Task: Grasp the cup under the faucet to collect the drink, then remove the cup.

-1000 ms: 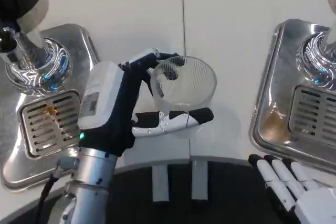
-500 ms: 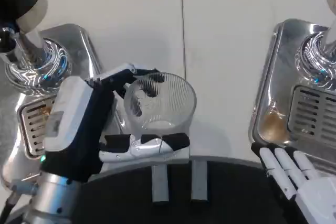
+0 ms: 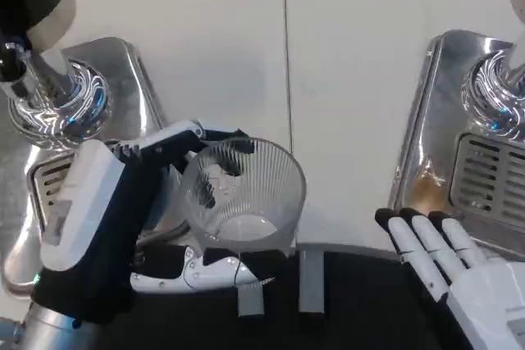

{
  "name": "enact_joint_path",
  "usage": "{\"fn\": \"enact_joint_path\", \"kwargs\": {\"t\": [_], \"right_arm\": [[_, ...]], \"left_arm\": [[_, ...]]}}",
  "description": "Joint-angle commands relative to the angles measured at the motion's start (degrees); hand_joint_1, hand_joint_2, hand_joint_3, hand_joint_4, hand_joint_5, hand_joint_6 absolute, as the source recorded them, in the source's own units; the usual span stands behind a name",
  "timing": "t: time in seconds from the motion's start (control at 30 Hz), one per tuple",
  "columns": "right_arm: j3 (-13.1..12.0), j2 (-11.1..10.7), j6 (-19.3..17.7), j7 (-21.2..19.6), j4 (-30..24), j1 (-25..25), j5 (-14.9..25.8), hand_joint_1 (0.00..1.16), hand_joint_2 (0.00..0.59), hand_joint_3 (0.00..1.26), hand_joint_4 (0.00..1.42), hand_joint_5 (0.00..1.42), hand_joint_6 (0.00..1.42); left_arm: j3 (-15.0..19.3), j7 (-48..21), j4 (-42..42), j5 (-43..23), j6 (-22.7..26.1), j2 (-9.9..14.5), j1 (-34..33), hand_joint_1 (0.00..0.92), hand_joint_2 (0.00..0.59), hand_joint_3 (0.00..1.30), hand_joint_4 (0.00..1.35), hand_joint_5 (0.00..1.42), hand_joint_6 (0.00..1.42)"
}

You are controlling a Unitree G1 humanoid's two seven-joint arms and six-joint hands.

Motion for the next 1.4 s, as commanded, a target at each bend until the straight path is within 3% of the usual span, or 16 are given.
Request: {"fn": "enact_joint_path", "kwargs": {"t": [0.03,0.43,1.03,1.4], "right_arm": [[-0.94,-0.23,-1.95,-1.79,-0.66,0.72,-0.49,0.35,0.382,0.00,0.00,0.00,0.19],[-4.08,-1.06,-3.18,-1.18,-0.66,0.16,2.80,0.34,0.383,0.00,0.00,0.00,0.19],[-5.37,0.39,-7.22,-1.27,-0.66,2.12,5.19,0.33,0.396,0.00,0.00,0.00,0.14],[-5.89,1.23,-7.46,-0.19,-0.66,1.60,5.56,0.32,0.398,0.00,0.00,0.00,0.14]], "left_arm": [[0.71,-1.18,-2.37,-2.20,-2.06,-0.66,1.98,0.701,0.000,1.15,1.11,1.38,1.42],[0.91,-2.20,-3.74,-2.29,-2.80,-1.88,3.07,0.706,0.000,1.14,1.11,1.37,1.42],[1.32,-3.58,-4.16,-2.33,-2.26,-2.89,4.62,0.710,0.000,1.14,1.11,1.37,1.42],[1.42,-3.76,-4.57,-2.30,-2.14,-3.34,4.98,0.721,0.000,1.14,1.11,1.37,1.42]]}}
